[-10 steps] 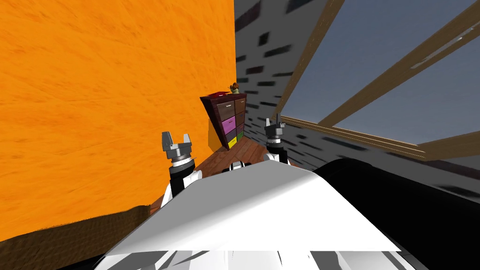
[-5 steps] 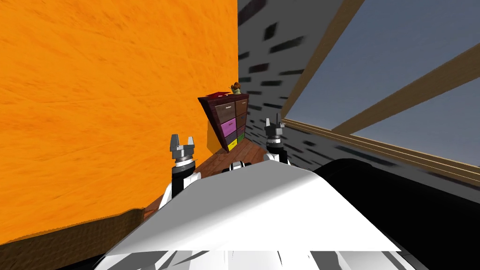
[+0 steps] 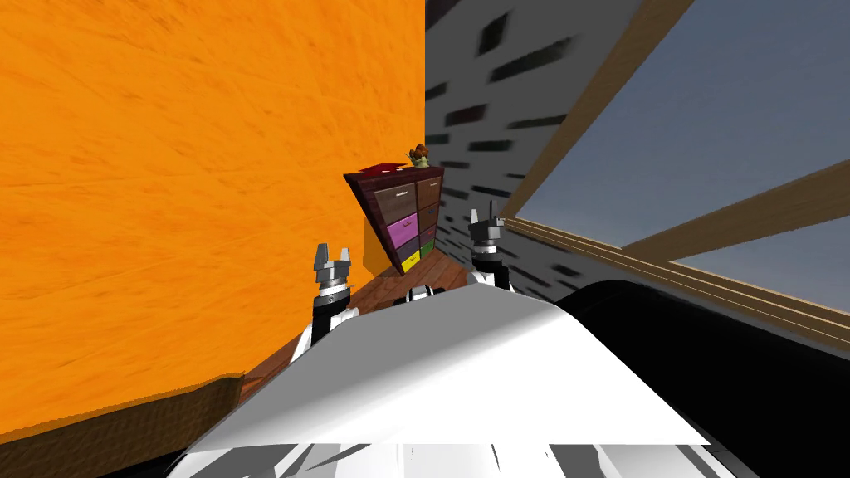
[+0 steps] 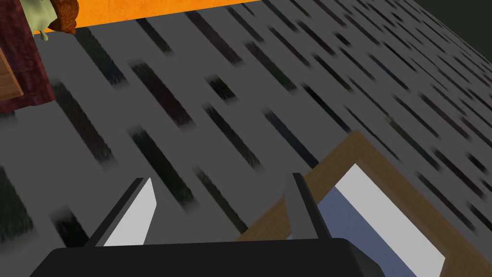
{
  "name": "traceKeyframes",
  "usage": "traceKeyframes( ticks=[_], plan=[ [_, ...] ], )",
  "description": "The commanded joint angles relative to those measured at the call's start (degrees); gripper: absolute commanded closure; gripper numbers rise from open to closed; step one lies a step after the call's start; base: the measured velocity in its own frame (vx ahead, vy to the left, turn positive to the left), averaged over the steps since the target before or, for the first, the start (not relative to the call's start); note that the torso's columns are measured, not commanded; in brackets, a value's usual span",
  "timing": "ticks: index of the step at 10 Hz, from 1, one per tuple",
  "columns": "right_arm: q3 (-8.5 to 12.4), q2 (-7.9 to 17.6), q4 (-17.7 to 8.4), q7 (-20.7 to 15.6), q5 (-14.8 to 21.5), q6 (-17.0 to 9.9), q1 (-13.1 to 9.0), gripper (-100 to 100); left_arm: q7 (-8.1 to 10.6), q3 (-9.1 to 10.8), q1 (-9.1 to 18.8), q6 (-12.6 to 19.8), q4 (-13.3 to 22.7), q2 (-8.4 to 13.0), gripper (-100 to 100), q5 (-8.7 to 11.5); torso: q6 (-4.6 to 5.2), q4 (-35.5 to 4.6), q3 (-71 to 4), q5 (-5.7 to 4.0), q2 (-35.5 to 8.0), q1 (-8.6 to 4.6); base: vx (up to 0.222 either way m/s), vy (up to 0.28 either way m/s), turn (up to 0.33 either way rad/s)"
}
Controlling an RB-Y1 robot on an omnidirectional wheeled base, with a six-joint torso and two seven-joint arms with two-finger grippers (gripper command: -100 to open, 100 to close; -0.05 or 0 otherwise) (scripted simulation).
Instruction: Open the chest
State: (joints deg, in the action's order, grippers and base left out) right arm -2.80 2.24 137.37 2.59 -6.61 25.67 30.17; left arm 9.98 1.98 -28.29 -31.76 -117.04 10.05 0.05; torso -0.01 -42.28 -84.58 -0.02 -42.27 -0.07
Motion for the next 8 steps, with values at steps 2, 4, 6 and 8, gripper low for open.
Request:
traceKeyframes(
  ticks=[2,4,6,8],
  plan=[
    [0.00,0.00,0.00,0.00,0.00,0.00,-0.01,0,0.50,-0.90,-0.23,-0.12,4.25,-0.21,-100,0.33,0.01,-0.02,0.04,0.03,-0.08,0.16,0.170,-0.113,0.112],
    [0.00,0.00,0.00,0.00,0.00,0.00,0.00,0,0.75,-1.21,-0.41,-0.06,5.74,-0.04,-100,0.50,0.02,0.01,-0.03,-0.01,0.04,-0.01,0.174,-0.153,0.103],
    [0.00,0.00,0.00,0.00,0.00,0.00,0.00,0,1.14,-1.67,-0.69,0.03,7.93,0.31,-100,0.75,0.00,0.00,-0.02,0.00,0.04,0.03,0.190,-0.154,0.125],
    [0.00,0.00,0.00,0.00,0.00,0.00,-0.01,0,1.41,-1.99,-0.90,0.09,9.43,0.48,-100,0.93,0.01,-0.05,0.10,0.03,-0.17,0.12,0.123,-0.148,0.080]
  ],
)
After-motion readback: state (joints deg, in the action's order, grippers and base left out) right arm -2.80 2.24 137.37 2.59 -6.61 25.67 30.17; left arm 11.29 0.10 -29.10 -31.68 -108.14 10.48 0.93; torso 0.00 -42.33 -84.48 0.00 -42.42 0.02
